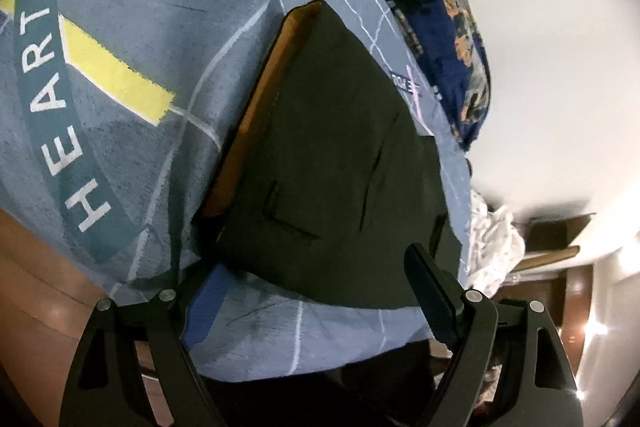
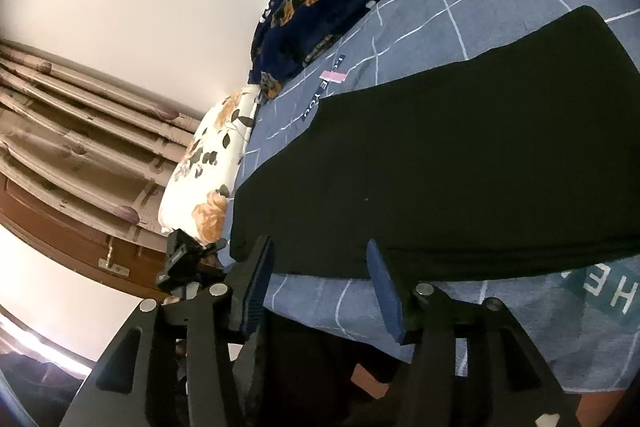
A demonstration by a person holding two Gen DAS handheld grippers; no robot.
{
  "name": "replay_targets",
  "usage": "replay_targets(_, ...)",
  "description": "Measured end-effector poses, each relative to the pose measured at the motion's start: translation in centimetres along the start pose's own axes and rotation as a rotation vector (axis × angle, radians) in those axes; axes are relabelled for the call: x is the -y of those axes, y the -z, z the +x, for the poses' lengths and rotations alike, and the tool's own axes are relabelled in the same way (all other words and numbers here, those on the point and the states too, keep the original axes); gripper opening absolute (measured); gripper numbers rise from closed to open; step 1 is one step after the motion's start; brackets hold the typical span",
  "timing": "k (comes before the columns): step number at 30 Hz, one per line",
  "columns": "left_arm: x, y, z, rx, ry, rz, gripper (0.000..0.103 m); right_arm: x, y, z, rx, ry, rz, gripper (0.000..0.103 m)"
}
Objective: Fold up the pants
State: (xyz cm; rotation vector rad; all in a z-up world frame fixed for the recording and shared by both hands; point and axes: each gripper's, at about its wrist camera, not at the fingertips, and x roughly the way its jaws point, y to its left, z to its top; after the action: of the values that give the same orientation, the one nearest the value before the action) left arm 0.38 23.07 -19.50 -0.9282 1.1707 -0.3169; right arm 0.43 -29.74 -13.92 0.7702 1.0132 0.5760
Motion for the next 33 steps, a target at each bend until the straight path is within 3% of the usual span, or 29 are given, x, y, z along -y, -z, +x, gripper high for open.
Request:
replay_targets(7,-0.7,-0.4,0.2,0.063,0.105,0.026,0.084,0.8,0.2,0.7,-0.009,-0.019,0.058,0.053)
replay_targets(13,1.1,0.6,-0.7,0.101,0.093,0.189,0.083,0.6,0.2,0.6,-0.002,-0.022,0.054,0.057)
replay_targets(21,-0.3,0.5,0.2,0.079,0.078,0.128,0.082,1.0,0.3,0.7,-0.005,-0.021,0.076,0.059)
replay_targets(30,-1.4,-0.8,0.7,0.078,0.158,-0.023,0.084,1.0,0.2,0.8,-0.008,-0.026,0.084,0.062)
replay_targets(33,-0.3,-0.9,0.8,0.086,0.156,0.035,0.084,0.9,0.3,0.8,-0.012,-0.025,0.081,0.063)
